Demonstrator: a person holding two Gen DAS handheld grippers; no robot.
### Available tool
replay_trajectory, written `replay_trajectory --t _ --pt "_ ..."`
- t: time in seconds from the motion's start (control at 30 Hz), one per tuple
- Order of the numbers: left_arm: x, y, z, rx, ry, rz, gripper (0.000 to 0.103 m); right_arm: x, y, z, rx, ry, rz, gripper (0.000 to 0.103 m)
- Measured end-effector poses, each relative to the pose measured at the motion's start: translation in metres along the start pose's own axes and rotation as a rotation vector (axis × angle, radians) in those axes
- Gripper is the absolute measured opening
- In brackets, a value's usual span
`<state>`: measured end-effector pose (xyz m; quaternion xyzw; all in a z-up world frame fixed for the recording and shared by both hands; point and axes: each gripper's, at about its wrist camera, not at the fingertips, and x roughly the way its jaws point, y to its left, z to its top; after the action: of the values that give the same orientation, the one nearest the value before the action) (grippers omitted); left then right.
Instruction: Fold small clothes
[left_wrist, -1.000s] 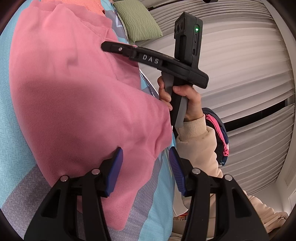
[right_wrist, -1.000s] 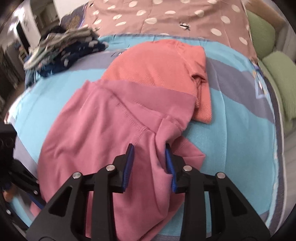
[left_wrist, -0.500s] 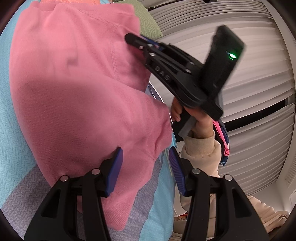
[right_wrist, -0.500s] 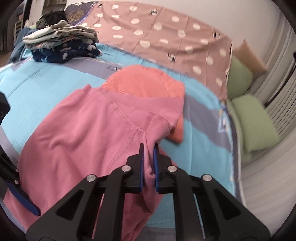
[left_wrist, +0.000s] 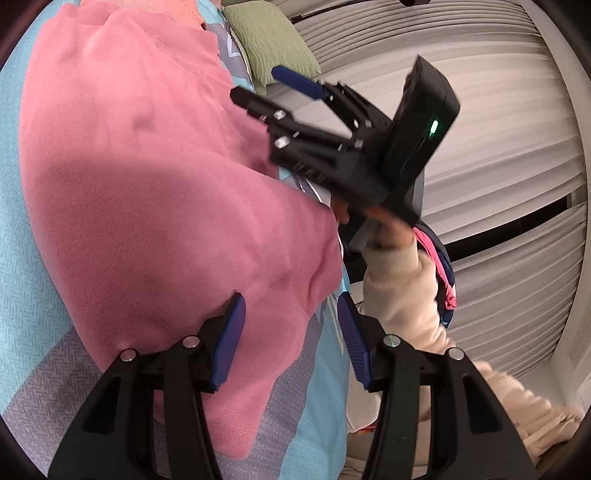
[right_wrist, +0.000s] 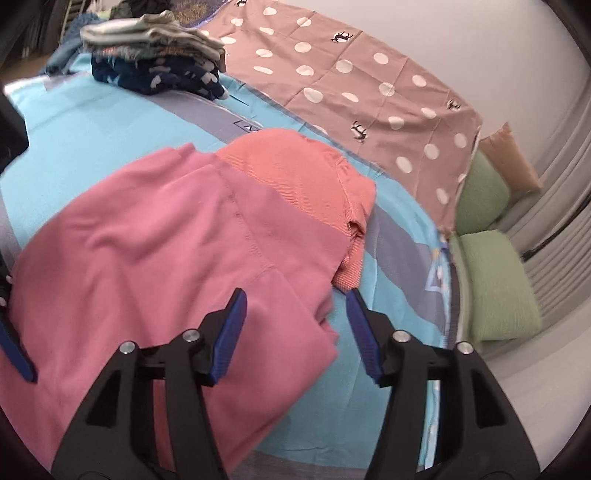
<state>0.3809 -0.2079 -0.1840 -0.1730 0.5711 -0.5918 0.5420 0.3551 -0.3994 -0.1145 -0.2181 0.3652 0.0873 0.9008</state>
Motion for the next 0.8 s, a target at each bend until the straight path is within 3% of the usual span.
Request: replay_trajectory --t 0.13,0.23,0.47,0.57,0.67,0.8 --pt "0.0 0.003 -0.001 0.005 -0.006 -0.008 0.053 0.024 -0.04 0.017 0.121 0.068 0.348 0.07" --pt "0.0 0.004 -0.004 0.003 -0.012 -0.017 0.053 0.055 -0.056 0.028 0.161 0.144 0.519 0.07" --pt "0.0 0.001 -0.008 0.034 -0.013 -0.014 0.053 0.097 -0.048 0.028 0.077 0.308 0.599 0.071" --pt "-0.001 0.002 -0.008 0.028 -0.012 -0.027 0.053 0.092 -0.052 0.025 0.1 0.289 0.649 0.069" --pt "-0.007 0.003 -0.008 0.024 -0.013 -0.036 0.053 0.08 -0.057 0.02 0.139 0.252 0.698 0.054" --pt "-0.014 0.002 -0.003 0.026 -0.012 -0.038 0.053 0.064 -0.039 0.016 0.066 0.259 0.719 0.054"
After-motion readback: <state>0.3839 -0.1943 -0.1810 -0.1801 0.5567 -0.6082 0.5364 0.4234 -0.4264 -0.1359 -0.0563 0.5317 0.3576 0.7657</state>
